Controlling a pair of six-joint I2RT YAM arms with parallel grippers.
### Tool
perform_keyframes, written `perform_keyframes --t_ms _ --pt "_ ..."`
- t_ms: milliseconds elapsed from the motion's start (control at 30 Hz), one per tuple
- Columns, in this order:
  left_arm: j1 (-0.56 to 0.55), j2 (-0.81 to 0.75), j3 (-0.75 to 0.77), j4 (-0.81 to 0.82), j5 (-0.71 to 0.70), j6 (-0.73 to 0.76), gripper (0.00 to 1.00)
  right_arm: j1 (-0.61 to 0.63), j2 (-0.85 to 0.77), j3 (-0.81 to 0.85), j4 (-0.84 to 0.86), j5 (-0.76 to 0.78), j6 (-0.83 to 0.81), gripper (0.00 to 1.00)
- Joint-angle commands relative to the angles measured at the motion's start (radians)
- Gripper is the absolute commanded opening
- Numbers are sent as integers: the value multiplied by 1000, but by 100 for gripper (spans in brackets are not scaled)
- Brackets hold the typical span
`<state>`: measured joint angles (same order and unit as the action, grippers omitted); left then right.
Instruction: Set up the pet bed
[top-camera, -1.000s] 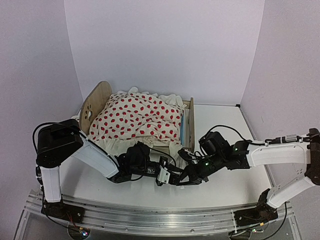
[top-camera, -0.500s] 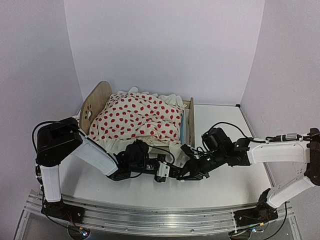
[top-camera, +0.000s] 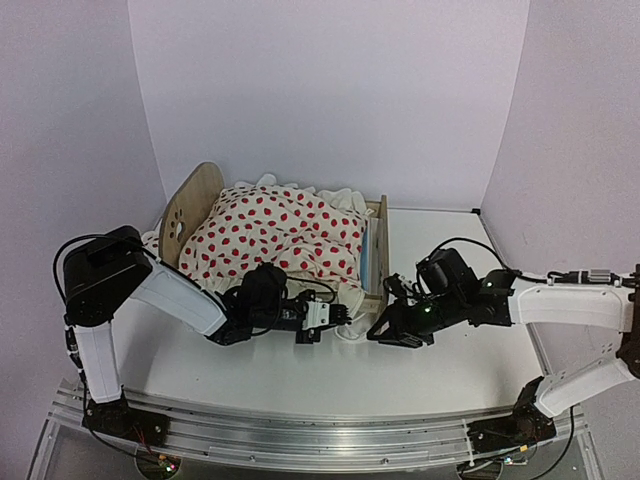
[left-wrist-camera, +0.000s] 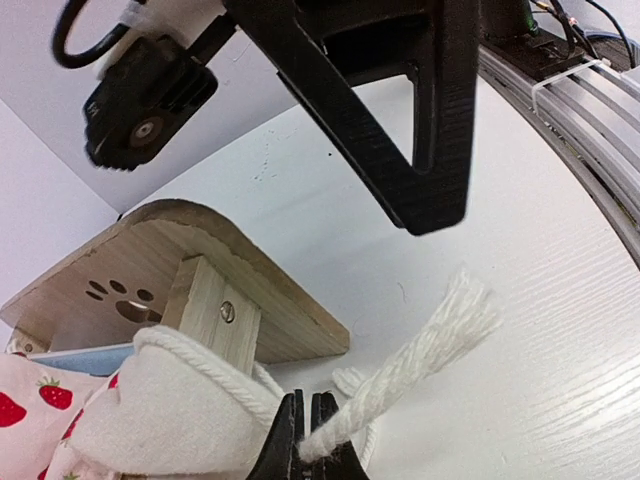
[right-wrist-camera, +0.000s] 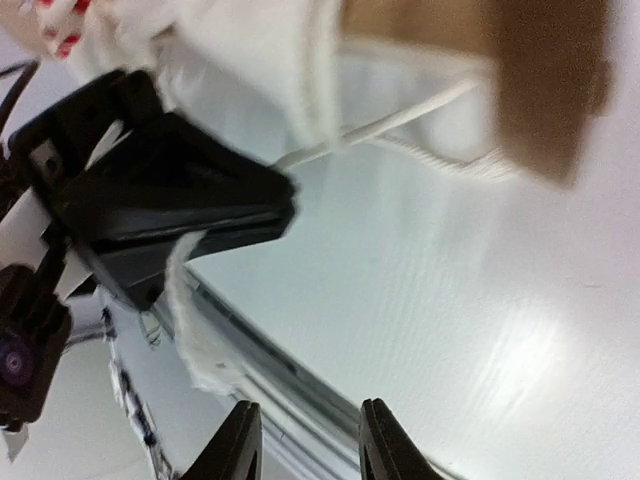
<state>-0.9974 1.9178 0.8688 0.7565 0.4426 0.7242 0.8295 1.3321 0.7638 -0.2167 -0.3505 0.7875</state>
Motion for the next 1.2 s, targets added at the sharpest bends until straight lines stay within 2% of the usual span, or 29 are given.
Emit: perform_keyframes --t_ms 0,133,267,333,400,567,700,900,1000,1167 --pt "26 -71 14 -48 25 -14 0 8 -18 -25 -109 404 165 31" --pt "49 -74 8 -64 51 27 0 132 50 1 -87 643 288 30" --pt "69 -69 19 -85 86 55 0 221 133 37 -36 760 388 31" --pt "70 -69 18 -90 104 69 0 231 173 35 94 741 286 39" --pt "72 -68 19 -97 114 69 0 232 202 39 176 703 62 45" --pt "84 -68 11 -88 120 70 0 231 162 -98 367 740 -385 52" --pt "87 -68 11 -88 133 71 0 231 182 -175 516 600 -676 55" --pt "94 -69 9 -99 127 78 0 231 199 -271 780 539 -938 58" --pt "98 -70 6 -107 130 81 0 231 275 -217 760 498 -1011 59" --pt "100 -73 6 -105 133 85 0 206 359 -165 755 572 -1035 58"
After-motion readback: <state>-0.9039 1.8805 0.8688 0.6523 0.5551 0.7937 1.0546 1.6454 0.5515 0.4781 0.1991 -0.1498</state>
